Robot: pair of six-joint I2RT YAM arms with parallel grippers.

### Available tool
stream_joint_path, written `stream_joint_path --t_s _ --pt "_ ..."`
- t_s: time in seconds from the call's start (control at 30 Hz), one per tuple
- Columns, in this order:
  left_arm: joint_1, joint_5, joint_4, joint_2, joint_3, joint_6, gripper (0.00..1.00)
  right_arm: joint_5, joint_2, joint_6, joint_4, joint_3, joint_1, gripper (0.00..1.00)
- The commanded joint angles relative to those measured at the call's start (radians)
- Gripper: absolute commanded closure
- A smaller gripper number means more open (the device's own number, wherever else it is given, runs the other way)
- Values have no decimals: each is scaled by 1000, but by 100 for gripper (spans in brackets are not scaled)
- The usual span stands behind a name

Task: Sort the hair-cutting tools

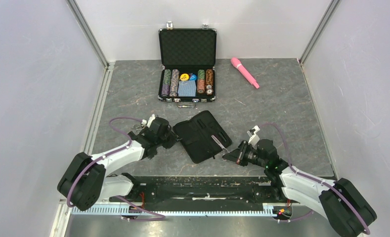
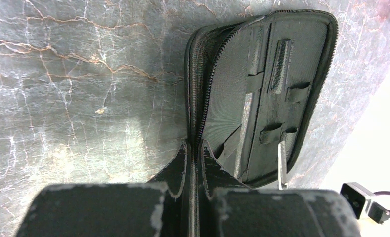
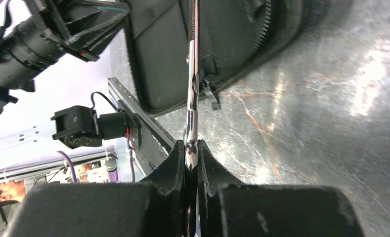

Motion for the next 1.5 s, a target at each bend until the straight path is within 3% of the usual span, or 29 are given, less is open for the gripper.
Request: stream_joint_path --t_s 0.0,0.33,1.0,1.23,1.47 --pt "2 -48 0 -24 30 -1 98 -10 2 -9 -74 -17 -11 100" --pt "2 -56 -2 -22 47 4 98 -32 64 -8 -110 43 -11 100" --pt "2 -17 1 -49 26 -2 98 67 221 93 213 8 -13 94" --pt "2 -1 16 -36 24 -5 98 45 289 33 189 73 -12 76" --pt "2 -18 18 -34 15 8 98 83 237 -159 -179 193 -12 45"
